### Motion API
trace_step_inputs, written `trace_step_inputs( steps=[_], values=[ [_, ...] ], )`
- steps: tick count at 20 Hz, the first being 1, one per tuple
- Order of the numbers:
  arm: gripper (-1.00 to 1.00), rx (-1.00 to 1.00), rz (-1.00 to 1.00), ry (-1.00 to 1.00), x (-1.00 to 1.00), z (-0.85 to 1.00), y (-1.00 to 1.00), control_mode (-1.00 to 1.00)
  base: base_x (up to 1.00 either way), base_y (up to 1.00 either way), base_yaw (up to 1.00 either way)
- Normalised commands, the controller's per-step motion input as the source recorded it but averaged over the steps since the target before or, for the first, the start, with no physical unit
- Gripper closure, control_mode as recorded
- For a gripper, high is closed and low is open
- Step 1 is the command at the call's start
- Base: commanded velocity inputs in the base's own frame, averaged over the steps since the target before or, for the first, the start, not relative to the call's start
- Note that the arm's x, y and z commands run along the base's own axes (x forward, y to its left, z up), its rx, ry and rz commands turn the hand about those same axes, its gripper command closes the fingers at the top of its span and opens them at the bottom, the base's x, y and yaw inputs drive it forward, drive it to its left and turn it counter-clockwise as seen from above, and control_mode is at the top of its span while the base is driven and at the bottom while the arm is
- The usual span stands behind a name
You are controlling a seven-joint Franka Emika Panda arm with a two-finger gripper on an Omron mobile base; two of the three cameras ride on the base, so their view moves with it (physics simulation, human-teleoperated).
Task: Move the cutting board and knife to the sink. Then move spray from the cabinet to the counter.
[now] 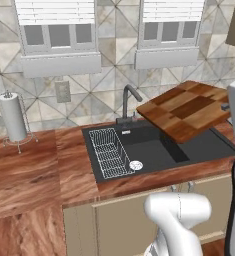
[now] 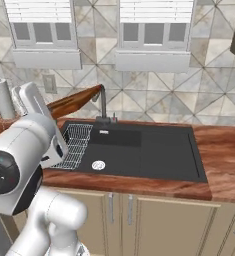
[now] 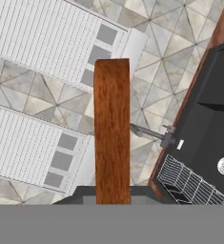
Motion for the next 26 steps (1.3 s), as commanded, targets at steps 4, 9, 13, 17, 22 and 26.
trace_step_inputs(
  steps=[4,9,13,17,22,26],
  values=[
    [1.00,0.00,-0.20,0.00,0.00,-0.06,0.01,-1.00,0.00,-0.03,-0.07],
    [1.00,0.00,-0.05,0.00,-0.01,-0.01,0.00,-1.00,0.00,0.00,0.00],
    [1.00,0.00,0.05,0.00,-0.08,-0.08,0.00,-1.00,0.00,0.00,0.00],
    [1.00,0.00,0.18,0.00,-0.11,-0.03,-0.07,-1.00,0.00,0.00,0.00],
    [1.00,0.02,0.24,0.03,-0.20,-0.01,-0.48,-1.00,0.00,0.00,0.00],
    [1.00,0.02,0.06,0.03,-0.46,-0.12,-0.69,-1.00,0.00,0.00,0.00]
  ],
)
